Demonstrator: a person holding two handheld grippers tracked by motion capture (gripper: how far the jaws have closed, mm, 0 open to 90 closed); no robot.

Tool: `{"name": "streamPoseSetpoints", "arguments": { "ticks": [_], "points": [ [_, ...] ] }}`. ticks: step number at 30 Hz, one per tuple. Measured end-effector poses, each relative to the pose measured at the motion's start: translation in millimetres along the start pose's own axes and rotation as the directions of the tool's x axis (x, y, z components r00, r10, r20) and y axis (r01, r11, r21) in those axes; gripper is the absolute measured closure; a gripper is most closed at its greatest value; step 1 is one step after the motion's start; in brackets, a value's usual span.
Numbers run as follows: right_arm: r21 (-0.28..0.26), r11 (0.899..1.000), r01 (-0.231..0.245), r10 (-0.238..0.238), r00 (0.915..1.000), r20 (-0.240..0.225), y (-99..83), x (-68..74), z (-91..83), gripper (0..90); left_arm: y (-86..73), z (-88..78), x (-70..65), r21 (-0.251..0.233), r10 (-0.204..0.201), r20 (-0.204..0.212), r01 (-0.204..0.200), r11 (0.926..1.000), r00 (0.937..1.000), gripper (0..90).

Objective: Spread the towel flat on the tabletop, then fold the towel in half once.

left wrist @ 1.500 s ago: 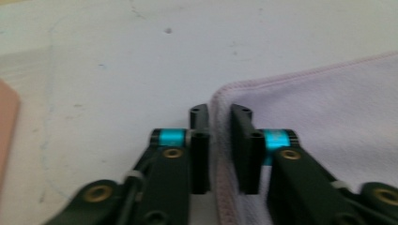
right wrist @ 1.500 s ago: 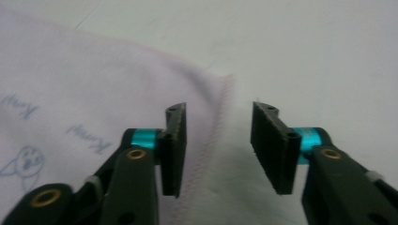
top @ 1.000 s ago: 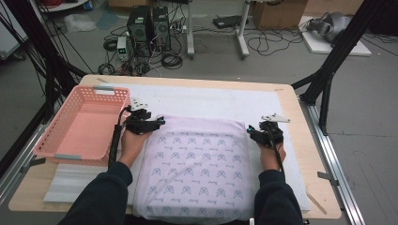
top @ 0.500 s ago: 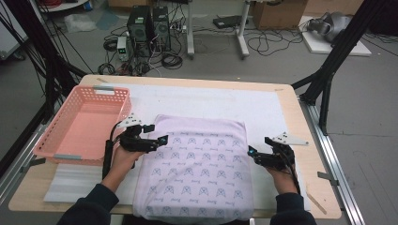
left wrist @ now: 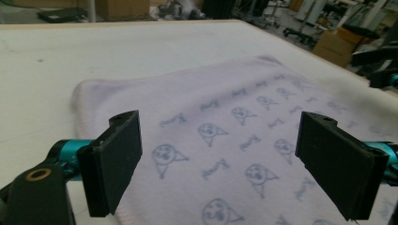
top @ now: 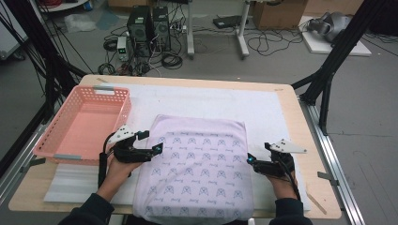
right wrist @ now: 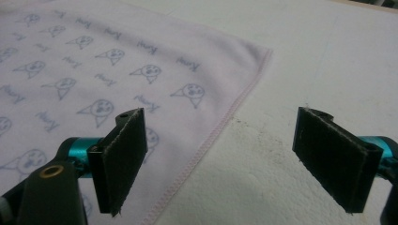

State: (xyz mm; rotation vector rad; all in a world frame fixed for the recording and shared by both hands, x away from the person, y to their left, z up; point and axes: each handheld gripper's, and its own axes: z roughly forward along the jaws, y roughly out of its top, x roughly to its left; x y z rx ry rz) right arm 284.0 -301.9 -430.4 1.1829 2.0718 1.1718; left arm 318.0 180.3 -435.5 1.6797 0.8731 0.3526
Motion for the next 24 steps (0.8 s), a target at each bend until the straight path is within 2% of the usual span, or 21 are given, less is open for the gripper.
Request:
{"name": "streamPoseSetpoints", "arguments": {
  "ticks": [5, 8, 11, 15, 24],
  "points": [
    [0.01, 1.0, -0.018, 0.018, 0.9998, -0.007, 0.5, -0.3, 6.3, 16.9, -0.7, -3.5, 2.1, -0.006, -0.011, -0.016, 0.011, 0.9999, 0.9998, 16.5],
    [0.012, 1.0, -0.023, 0.024, 0.9997, -0.011, 0.4, 0.7, 7.4, 17.0, -2.3, -4.3, 3.2, 0.0, -0.022, -0.01, 0.022, 0.9998, 0.9997, 16.4],
    [-0.002, 1.0, -0.019, 0.019, 0.9998, -0.007, 1.3, 1.0, 5.7, 17.0, -3.5, -3.6, 4.2, 0.015, -0.014, -0.023, 0.015, 0.9998, 0.9996, 16.5],
    [0.005, 1.0, -0.026, 0.026, 0.9997, -0.003, 0.5, 0.6, 6.5, 16.9, -3.4, -3.8, 5.1, 0.01, -0.012, -0.027, 0.012, 0.9999, 0.9996, 16.5],
    [0.02, 0.999, -0.027, 0.027, 0.9996, -0.011, 0.4, 0.6, 13.7, 17.0, -3.8, -0.9, 10.6, 0.029, -0.029, -0.055, 0.031, 0.9991, 0.9981, 19.1]
  ]
}}
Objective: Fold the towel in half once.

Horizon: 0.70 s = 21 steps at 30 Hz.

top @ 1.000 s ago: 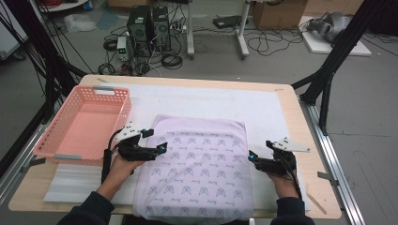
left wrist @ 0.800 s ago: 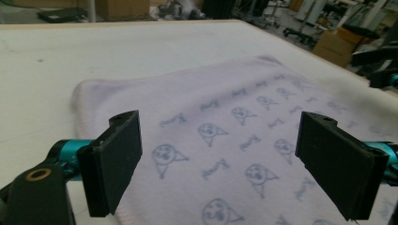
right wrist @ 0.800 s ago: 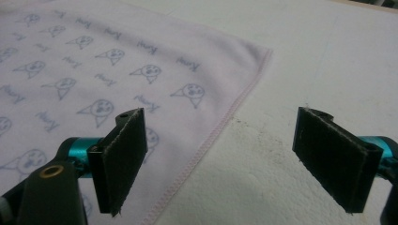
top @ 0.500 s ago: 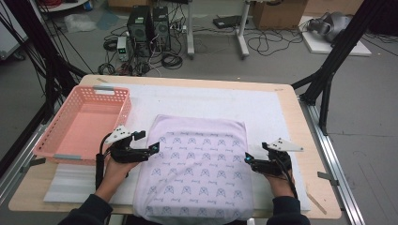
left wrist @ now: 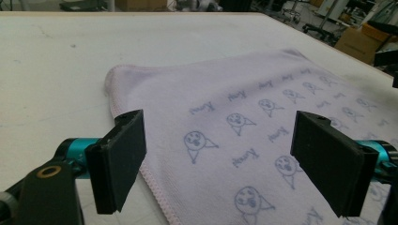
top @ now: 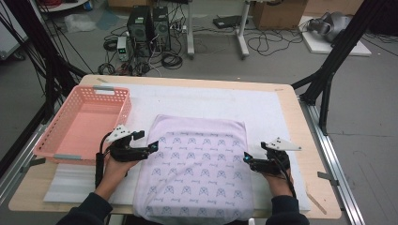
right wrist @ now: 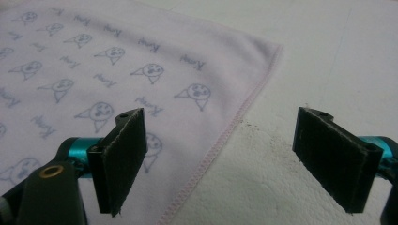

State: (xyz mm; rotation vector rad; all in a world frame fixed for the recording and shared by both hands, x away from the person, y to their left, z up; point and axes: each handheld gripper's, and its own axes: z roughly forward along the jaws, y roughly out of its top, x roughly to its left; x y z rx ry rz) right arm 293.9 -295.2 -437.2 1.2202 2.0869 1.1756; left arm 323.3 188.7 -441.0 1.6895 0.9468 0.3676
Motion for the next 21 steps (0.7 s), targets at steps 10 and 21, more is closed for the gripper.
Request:
{"name": "streamPoseSetpoints", "arguments": {
  "ticks": [10, 21],
  "points": [
    [0.053, 0.998, -0.021, 0.022, 0.9997, -0.015, 3.5, -11.0, 17.1, 17.0, -1.7, 15.7, 10.2, 0.098, -0.08, -0.078, 0.087, 0.9913, 0.9937, 25.4],
    [0.132, 0.99, -0.045, 0.047, 0.9989, -0.009, 22.9, -18.5, 51.2, 17.0, 21.7, 45.8, 25.6, 0.179, -0.074, -0.126, 0.096, 0.9791, 0.9893, 28.6]
  ]
}}
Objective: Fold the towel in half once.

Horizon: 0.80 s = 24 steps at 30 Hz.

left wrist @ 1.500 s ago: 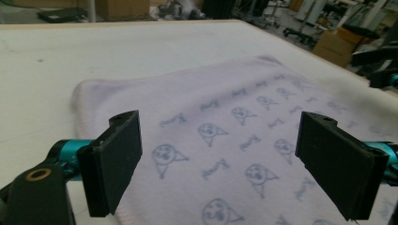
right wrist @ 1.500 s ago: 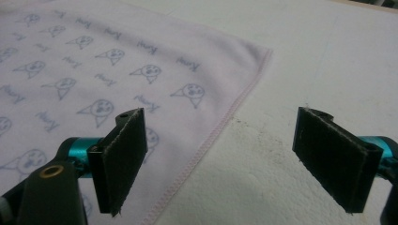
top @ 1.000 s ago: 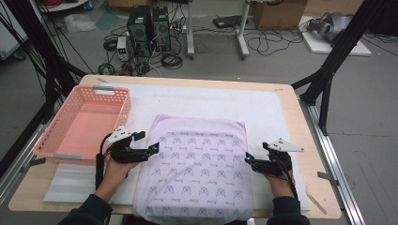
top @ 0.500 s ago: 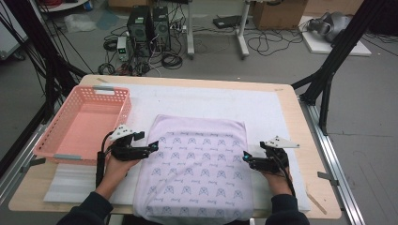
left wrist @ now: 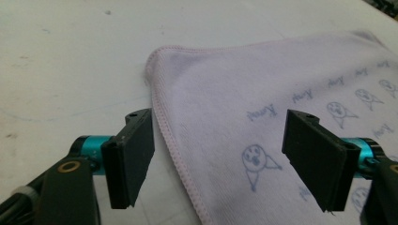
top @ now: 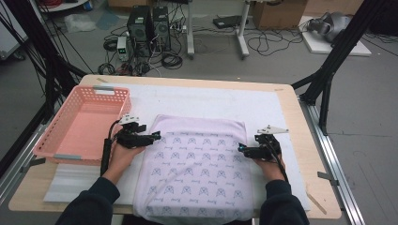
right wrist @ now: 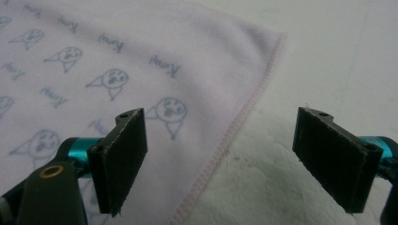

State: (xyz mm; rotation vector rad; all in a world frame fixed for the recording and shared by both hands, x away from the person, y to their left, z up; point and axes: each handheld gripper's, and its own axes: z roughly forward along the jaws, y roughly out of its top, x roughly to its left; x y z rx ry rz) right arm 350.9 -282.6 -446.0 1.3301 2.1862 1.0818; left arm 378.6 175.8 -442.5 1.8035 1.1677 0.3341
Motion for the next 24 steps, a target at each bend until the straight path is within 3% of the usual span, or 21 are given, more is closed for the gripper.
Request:
{"name": "streamPoseSetpoints", "arguments": {
  "ticks": [6, 8, 9, 12, 13, 15, 16, 17, 18, 19, 20, 21, 23, 24],
  "points": [
    [0.052, 0.999, -0.008, 0.006, 0.9996, 0.028, 9.5, 0.3, 16.7, 18.3, 2.1, 16.5, 5.8, 0.07, 0.016, -0.057, -0.012, 0.9975, 0.9982, 33.1],
    [0.055, 0.998, -0.004, 0.001, 0.9985, 0.055, 12.6, 1.0, 18.3, 25.2, 2.4, 17.8, 4.8, 0.06, 0.039, -0.075, -0.035, 0.9976, 0.9964, 37.4],
    [0.06, 0.998, 0.002, -0.006, 0.9972, 0.075, 14.4, 1.8, 19.5, 27.2, 2.0, 18.2, 3.8, 0.066, 0.066, -0.085, -0.06, 0.996, 0.9942, 37.7],
    [0.065, 0.998, -0.012, 0.006, 0.9956, 0.093, 17.4, 2.3, 23.2, 30.3, 1.3, 19.8, -2.6, 0.091, 0.163, -0.134, -0.152, 0.9842, 0.9775, 45.0],
    [0.066, 0.998, -0.017, 0.011, 0.9953, 0.097, 18.4, 3.1, 23.6, 34.0, 1.2, 19.7, -3.3, 0.092, 0.18, -0.123, -0.169, 0.9813, 0.9761, 46.6],
    [0.07, 0.997, -0.009, 0.003, 0.996, 0.09, 19.7, 4.8, 23.3, 43.6, 1.0, 19.3, -3.9, 0.087, 0.199, -0.09, -0.191, 0.9777, 0.976, 61.3],
    [0.071, 0.997, -0.004, -0.002, 0.9967, 0.081, 20.2, 5.5, 23.2, 50.3, 0.8, 19.4, -5.0, 0.088, 0.215, -0.058, -0.21, 0.9737, 0.9748, 73.6],
    [0.074, 0.997, -0.001, -0.005, 0.9974, 0.073, 20.8, 6.5, 22.8, 54.4, 0.6, 19.9, -6.8, 0.088, 0.231, -0.053, -0.226, 0.9701, 0.9715, 83.6],
    [0.074, 0.997, 0.006, -0.011, 0.9978, 0.065, 21.1, 6.5, 22.9, 61.4, 0.7, 19.9, -7.6, 0.092, 0.25, -0.051, -0.244, 0.9653, 0.967, 84.6],
    [0.074, 0.997, 0.004, -0.006, 0.9993, 0.037, 21.4, 5.9, 22.5, 75.5, 0.9, 19.6, -6.1, 0.092, 0.241, -0.041, -0.236, 0.9673, 0.9697, 85.2],
    [0.073, 0.997, -0.003, 0.002, 0.9999, 0.015, 21.8, 5.7, 22.5, 83.6, 1.4, 19.5, -3.7, 0.089, 0.212, -0.031, -0.208, 0.974, 0.9768, 85.5],
    [0.081, 0.997, -0.005, 0.005, 1.0, 0.007, 22.6, 5.9, 22.9, 84.9, 2.2, 19.3, -1.5, 0.085, 0.181, -0.033, -0.178, 0.9804, 0.9829, 85.6],
    [0.097, 0.995, 0.014, -0.014, 0.9999, 0.008, 25.8, 6.0, 23.5, 85.8, 3.0, 19.2, 0.2, 0.069, 0.179, -0.075, -0.174, 0.9823, 0.981, 86.0],
    [0.1, 0.995, 0.026, -0.029, 0.9993, 0.022, 27.6, 6.0, 24.0, 86.0, 4.0, 19.2, 2.7, 0.062, 0.151, -0.079, -0.146, 0.9873, 0.9853, 86.0]
  ]
}}
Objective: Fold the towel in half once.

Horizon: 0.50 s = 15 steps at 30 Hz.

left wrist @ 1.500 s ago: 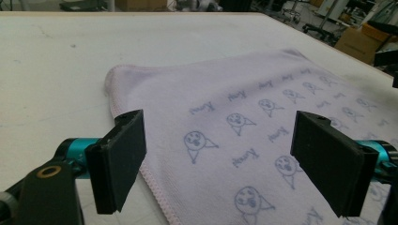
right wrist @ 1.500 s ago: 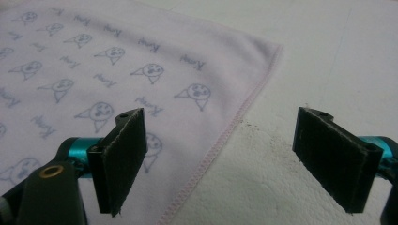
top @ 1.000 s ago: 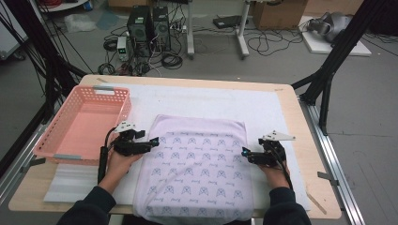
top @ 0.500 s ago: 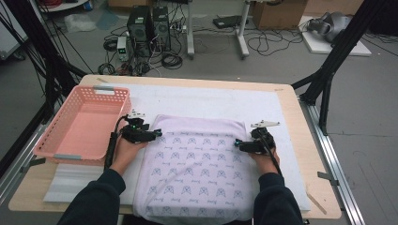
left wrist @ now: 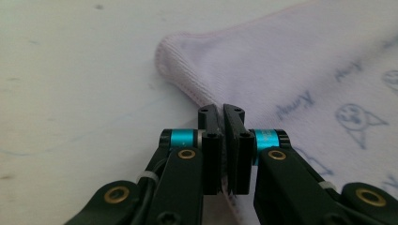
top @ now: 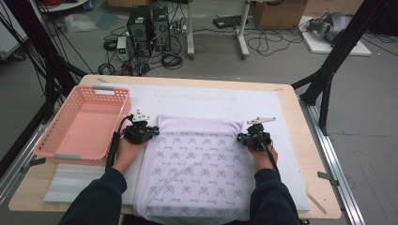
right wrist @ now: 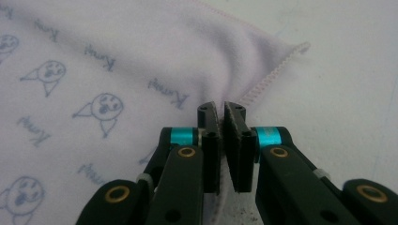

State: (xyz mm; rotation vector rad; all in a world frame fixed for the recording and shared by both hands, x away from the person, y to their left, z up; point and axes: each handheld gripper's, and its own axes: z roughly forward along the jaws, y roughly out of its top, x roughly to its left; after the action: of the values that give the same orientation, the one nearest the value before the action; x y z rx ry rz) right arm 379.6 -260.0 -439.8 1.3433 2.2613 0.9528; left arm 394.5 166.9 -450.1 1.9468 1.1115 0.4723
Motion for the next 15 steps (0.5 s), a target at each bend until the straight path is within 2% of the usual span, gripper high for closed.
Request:
{"name": "streamPoseSetpoints", "arguments": {
  "ticks": [1, 3, 6, 9, 12, 15],
  "points": [
    [-0.003, 1.0, 0.014, -0.014, 0.9996, 0.023, 2.0, -1.2, 0.3, 86.0, 0.9, -0.2, 1.2, -0.004, -0.007, -0.003, 0.007, 1.0, 1.0, 86.1],
    [-0.022, 1.0, 0.009, -0.009, 0.9993, 0.037, 5.4, -5.3, 0.7, 86.1, 6.3, -1.3, 2.5, -0.026, -0.017, -0.022, 0.016, 0.9995, 0.9996, 86.3],
    [-0.056, 0.998, 0.014, -0.01, 0.9978, 0.066, 15.5, -10.5, -0.7, 86.2, 22.5, -5.1, 9.7, -0.087, -0.068, -0.02, 0.066, 0.994, 0.9975, 86.4],
    [-0.123, 0.992, 0.008, 0.002, 0.9967, 0.082, 29.2, -14.7, -6.9, 86.1, 36.6, -7.2, 13.3, -0.124, -0.092, -0.033, 0.087, 0.9884, 0.9952, 86.4],
    [-0.155, 0.988, -0.002, 0.013, 0.9972, 0.073, 39.6, -17.0, -14.0, 85.9, 38.7, -10.4, 14.7, -0.145, -0.12, -0.002, 0.118, 0.9824, 0.9928, 86.2],
    [-0.167, 0.986, 0.0, 0.008, 0.9989, 0.047, 35.4, -16.9, -18.5, 85.8, 36.0, -17.2, 13.5, -0.168, -0.11, 0.036, 0.115, 0.9791, 0.9932, 86.0]
  ]
}}
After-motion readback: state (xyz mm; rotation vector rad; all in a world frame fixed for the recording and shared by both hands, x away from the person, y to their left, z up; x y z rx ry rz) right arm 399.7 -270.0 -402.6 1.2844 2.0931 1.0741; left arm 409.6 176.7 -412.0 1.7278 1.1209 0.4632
